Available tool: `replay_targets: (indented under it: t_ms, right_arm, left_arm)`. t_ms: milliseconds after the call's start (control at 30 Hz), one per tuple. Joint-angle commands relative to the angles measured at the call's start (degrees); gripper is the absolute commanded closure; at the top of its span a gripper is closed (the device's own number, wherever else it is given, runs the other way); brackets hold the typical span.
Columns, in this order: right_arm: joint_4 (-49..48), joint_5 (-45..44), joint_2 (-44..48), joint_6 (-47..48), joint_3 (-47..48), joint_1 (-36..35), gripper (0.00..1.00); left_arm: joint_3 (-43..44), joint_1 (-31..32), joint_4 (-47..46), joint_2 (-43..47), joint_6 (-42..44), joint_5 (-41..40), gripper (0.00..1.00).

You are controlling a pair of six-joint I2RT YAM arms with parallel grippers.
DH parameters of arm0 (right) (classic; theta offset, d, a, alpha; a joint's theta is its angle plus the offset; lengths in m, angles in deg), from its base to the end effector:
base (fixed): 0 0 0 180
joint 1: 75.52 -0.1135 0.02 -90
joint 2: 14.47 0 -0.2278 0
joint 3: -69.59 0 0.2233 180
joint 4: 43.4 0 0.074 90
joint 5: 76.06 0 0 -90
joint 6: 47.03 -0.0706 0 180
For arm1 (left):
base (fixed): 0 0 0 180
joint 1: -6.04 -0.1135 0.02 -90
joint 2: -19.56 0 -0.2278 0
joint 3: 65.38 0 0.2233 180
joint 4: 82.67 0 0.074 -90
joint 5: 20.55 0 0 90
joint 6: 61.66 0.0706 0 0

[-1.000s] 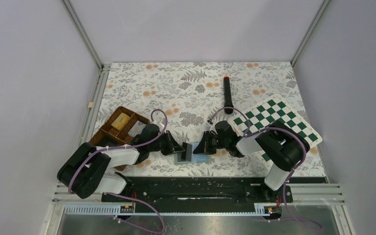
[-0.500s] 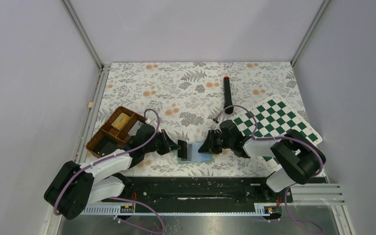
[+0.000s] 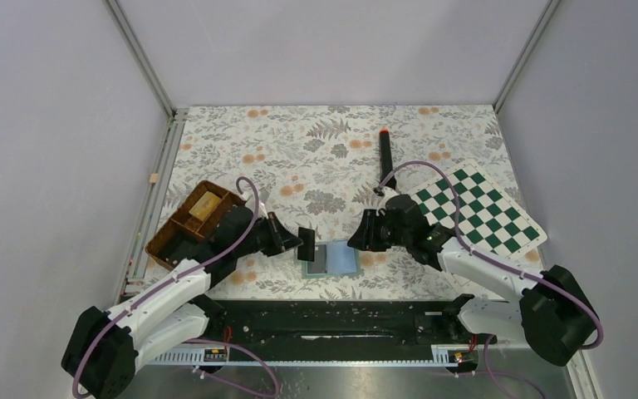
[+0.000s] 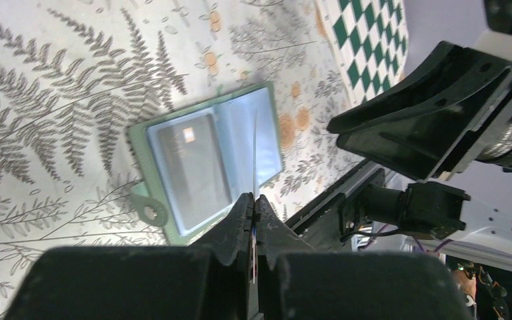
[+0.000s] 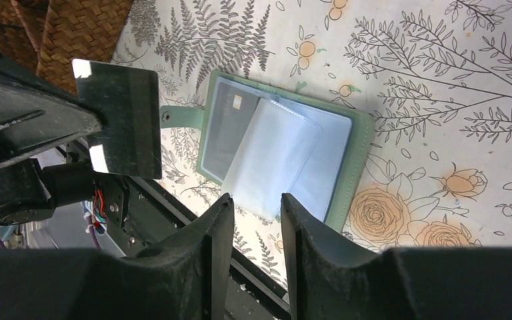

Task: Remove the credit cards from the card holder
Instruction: Remove the credit card from the card holder.

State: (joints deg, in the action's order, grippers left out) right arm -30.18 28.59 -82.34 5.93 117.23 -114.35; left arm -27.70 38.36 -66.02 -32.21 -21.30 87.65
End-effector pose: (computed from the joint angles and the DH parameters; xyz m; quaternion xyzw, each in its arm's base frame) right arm 0.1933 0.1785 0.1689 -0.0740 0.8724 0.3774 0.3015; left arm 0.1715 -0.1346 0.1660 -0.0519 0.8603 -0.4239 0.2784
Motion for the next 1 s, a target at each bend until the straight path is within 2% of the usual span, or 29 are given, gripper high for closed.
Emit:
replay_targets:
  t_ms: [0,100,133,200,300,367,567,667,700,767,867,967]
  right_arm:
    - [4.6,2.75,2.45,2.35,3.38,0.16,0.59]
    - [3.03,6.89,1.95,0.44,3.77,0.07,0.58]
    - [-0.88,9.42,2.17,-0.01,3.4,-0.16,0.56]
    - [-7.85,14.56,2.4,-1.76,1.83,-0.13,0.45]
    - [-11.95,18.56,3.31,-2.68,1.42,-0.12,0.26]
    - [-15.39,19.71,4.47,-3.94,0.44,-0.16,0.2]
    - [-21.39,25.37,1.97,-7.73,-0.15,-0.14,0.19]
    - [-29.08,27.42,0.81,-11.28,-2.07,-0.18,0.27]
    - [-27.82,25.99,1.47,-10.41,-2.23,-0.39,0.3]
    - [-19.0,19.38,5.25,-2.84,-1.17,-1.88,0.3]
    - [-6.66,-1.45,10.81,15.34,1.85,-7.5,0.26]
    - [-10.68,-10.81,12.26,28.75,0.93,-11.78,0.27]
  left_arm:
    - [4.3,0.03,1.53,1.37,1.59,2.55,1.0]
    - [5.33,0.03,2.64,0.95,1.75,3.17,1.0]
    - [5.15,0.03,1.29,1.04,1.86,4.33,1.0]
    - [3.98,0.03,-3.74,0.88,1.81,9.08,1.0]
    - [3.45,0.02,-6.77,0.88,1.22,12.34,1.0]
    - [3.27,-0.02,-7.15,1.36,1.93,12.23,1.0]
    - [-1.86,0.07,-18.35,4.51,0.03,13.01,1.0]
    - [-2.02,0.03,-17.62,5.09,-2.48,9.23,1.0]
    - [-1.36,0.08,-15.06,5.03,-3.99,6.94,1.0]
    - [0.97,0.03,-8.07,3.89,-8.51,4.3,1.0]
    - [4.3,0.02,-1.36,2.0,-14.21,3.45,1.0]
    - [4.47,0.02,-0.18,2.29,-20.71,2.34,1.0]
